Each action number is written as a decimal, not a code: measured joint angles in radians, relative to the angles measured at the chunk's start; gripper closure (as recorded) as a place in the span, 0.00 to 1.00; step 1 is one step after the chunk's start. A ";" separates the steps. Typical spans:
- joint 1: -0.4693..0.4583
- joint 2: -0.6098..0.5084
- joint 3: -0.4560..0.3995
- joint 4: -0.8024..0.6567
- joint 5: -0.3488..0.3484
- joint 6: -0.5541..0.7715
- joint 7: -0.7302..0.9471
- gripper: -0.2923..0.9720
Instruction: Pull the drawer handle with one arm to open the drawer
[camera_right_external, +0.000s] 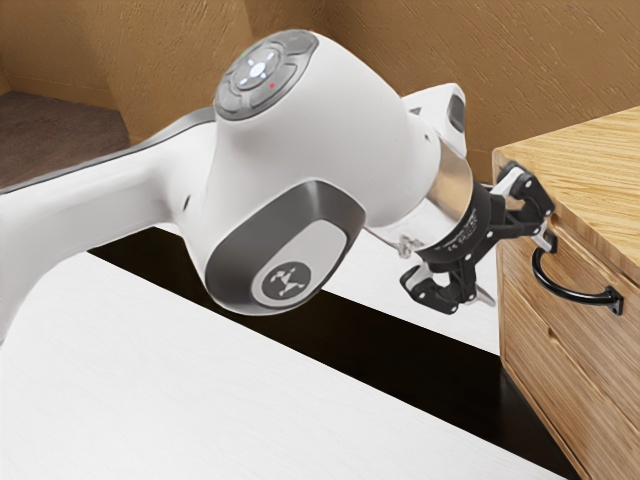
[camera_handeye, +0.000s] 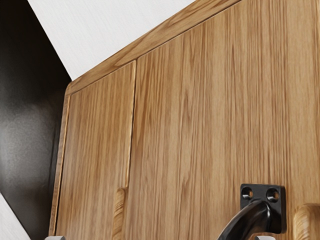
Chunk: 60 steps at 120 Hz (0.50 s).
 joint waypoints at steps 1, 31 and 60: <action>0.000 0.000 0.000 0.000 0.000 0.000 0.000 0.40; -0.024 0.003 -0.023 -0.006 0.000 0.001 -0.003 0.40; -0.009 0.035 -0.014 -0.005 -0.003 0.001 -0.005 0.40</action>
